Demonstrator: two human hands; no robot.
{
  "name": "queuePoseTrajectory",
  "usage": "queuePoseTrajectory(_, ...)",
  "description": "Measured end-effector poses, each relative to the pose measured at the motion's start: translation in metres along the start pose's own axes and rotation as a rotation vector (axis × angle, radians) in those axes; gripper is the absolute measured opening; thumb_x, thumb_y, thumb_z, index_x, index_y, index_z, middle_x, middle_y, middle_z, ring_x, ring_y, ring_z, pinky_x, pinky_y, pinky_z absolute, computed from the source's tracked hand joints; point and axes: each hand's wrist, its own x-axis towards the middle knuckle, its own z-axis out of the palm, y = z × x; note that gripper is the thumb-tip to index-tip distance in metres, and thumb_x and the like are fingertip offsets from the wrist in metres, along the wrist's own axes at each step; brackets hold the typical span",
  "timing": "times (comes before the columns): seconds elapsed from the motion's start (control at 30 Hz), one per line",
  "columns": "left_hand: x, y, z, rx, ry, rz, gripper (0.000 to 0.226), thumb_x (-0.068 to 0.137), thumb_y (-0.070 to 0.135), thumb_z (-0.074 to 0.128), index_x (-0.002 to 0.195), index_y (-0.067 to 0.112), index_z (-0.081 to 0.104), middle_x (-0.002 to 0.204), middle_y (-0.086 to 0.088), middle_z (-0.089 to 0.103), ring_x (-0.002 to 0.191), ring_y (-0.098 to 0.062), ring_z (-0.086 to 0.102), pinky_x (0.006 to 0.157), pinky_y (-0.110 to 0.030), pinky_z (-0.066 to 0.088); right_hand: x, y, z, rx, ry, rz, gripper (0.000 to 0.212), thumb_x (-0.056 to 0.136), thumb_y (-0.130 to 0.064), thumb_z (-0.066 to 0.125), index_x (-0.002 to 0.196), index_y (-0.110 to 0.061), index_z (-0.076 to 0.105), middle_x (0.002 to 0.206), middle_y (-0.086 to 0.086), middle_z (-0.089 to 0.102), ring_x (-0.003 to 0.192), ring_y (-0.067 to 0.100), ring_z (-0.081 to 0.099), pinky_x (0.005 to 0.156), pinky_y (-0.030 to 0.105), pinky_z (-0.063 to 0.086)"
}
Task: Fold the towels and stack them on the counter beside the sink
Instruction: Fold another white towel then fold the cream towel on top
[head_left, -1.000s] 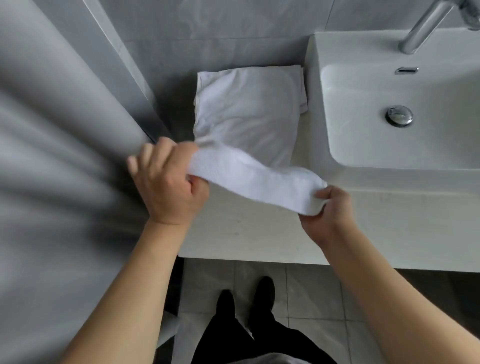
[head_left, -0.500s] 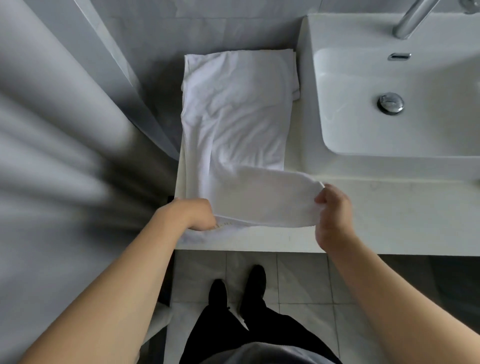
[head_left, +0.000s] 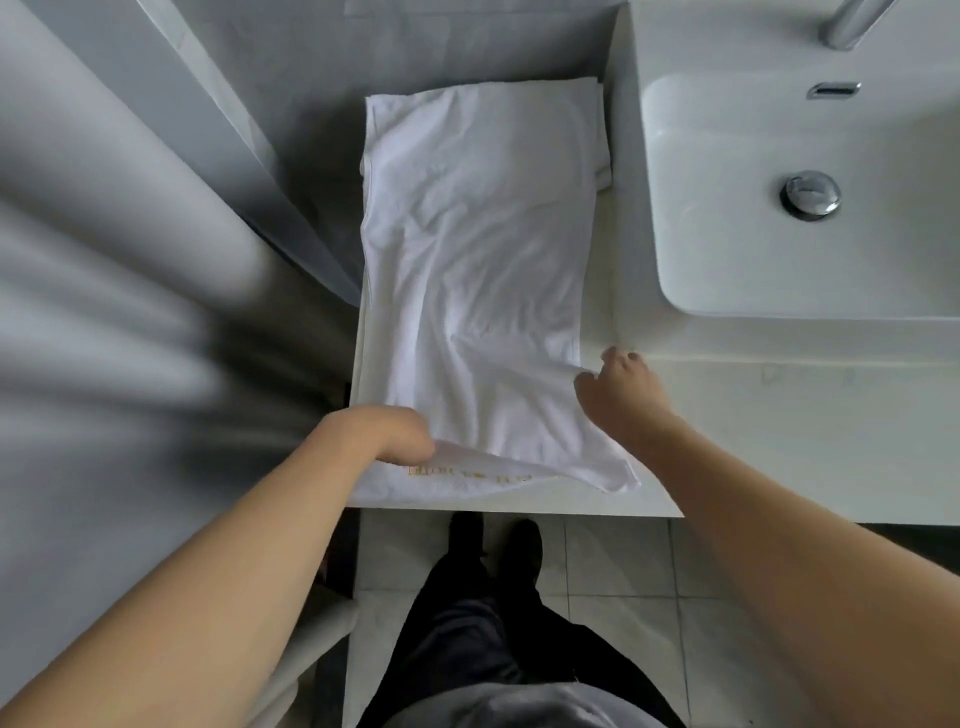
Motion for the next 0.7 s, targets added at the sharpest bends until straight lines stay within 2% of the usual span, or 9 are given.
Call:
queuePoseTrajectory(0.1,0.012,-0.018,-0.03,-0.43,0.214,0.017,0.017,0.096,0.015,0.045,0.1,0.009,0.06,0.094,-0.004,0.061,0.077,-0.019,0.057,0.068,-0.029,0.049,0.048,-0.033,-0.006,-0.049,0.039,-0.155,0.046,0.092,-0.014,0.042,0.138,-0.018,0.042,0.127,0.02,0.047,0.116,0.042,0.051,0.097,0.04,0.042)
queuePoseTrajectory(0.17,0.019,-0.029,-0.05,-0.652,0.46,-0.039,0.017,0.098,0.019,0.044,0.102,0.015,0.059,0.096,-0.003,0.062,0.081,-0.02,0.062,0.07,-0.035,0.054,0.076,-0.047,-0.008,-0.159,0.034,-0.193,0.051,0.092,-0.011,0.043,0.141,-0.02,0.035,0.123,0.021,0.045,0.113,0.042,0.051,0.095,0.043,0.045)
queuePoseTrajectory(0.27,0.041,-0.046,-0.074,-0.82,0.744,-0.106,0.02,0.095,0.018,0.044,0.112,0.014,0.054,0.104,-0.004,0.057,0.087,-0.021,0.056,0.068,-0.034,0.047,0.105,-0.061,-0.006,-0.332,0.036,-0.126,0.057,0.09,-0.01,0.048,0.142,-0.018,0.025,0.122,0.022,0.042,0.112,0.041,0.051,0.093,0.045,0.044)
queuePoseTrajectory(0.33,0.061,-0.051,-0.086,-0.909,0.79,-0.181,0.024,0.096,0.018,0.044,0.115,0.009,0.054,0.108,-0.008,0.059,0.085,-0.022,0.056,0.064,-0.033,0.044,0.113,-0.071,-0.003,-0.36,-0.028,-0.086,0.062,0.092,-0.01,0.047,0.146,-0.014,0.017,0.125,0.022,0.046,0.114,0.041,0.054,0.091,0.045,0.045)
queuePoseTrajectory(0.4,0.076,-0.049,-0.094,-0.951,0.808,-0.267,0.028,0.099,0.023,0.045,0.119,0.006,0.053,0.113,-0.009,0.061,0.091,-0.028,0.06,0.069,-0.037,0.048,0.113,-0.074,0.0,-0.508,-0.058,-0.118,0.067,0.091,-0.01,0.049,0.149,-0.011,0.014,0.125,0.017,0.053,0.112,0.037,0.058,0.088,0.041,0.045)
queuePoseTrajectory(0.5,0.083,-0.044,-0.096,-0.925,0.877,-0.327,0.025,0.099,0.024,0.048,0.118,0.007,0.048,0.114,-0.011,0.058,0.099,-0.035,0.061,0.081,-0.046,0.053,0.109,-0.07,-0.009,-0.971,0.086,-0.275,0.065,0.086,-0.018,0.055,0.143,-0.009,0.024,0.118,0.009,0.061,0.106,0.029,0.061,0.094,0.038,0.037)
queuePoseTrajectory(0.57,0.082,-0.044,-0.096,-0.868,0.924,-0.333,0.017,0.099,0.019,0.049,0.112,0.008,0.048,0.111,-0.012,0.058,0.092,-0.032,0.06,0.075,-0.045,0.051,0.109,-0.067,-0.021,-1.213,0.137,-0.344,0.053,0.086,-0.02,0.051,0.135,-0.009,0.036,0.115,0.006,0.061,0.107,0.028,0.058,0.099,0.04,0.033)
queuePoseTrajectory(0.63,0.082,-0.048,-0.098,-0.801,0.926,-0.333,0.011,0.1,0.015,0.05,0.108,0.008,0.048,0.107,-0.011,0.059,0.084,-0.028,0.056,0.067,-0.041,0.045,0.108,-0.07,-0.032,-1.383,0.116,-0.34,0.044,0.09,-0.019,0.044,0.133,-0.011,0.044,0.122,0.006,0.057,0.115,0.029,0.051,0.103,0.042,0.03)
queuePoseTrajectory(0.7,0.078,-0.051,-0.103,-0.73,0.928,-0.33,0.017,0.095,0.015,0.056,0.109,0.008,0.048,0.11,-0.012,0.058,0.089,-0.029,0.056,0.072,-0.042,0.047,0.108,-0.08,-0.037,-1.522,0.057,-0.317,0.046,0.093,-0.022,0.039,0.138,-0.012,0.045,0.134,0.01,0.048,0.126,0.032,0.039,0.106,0.043,0.023)
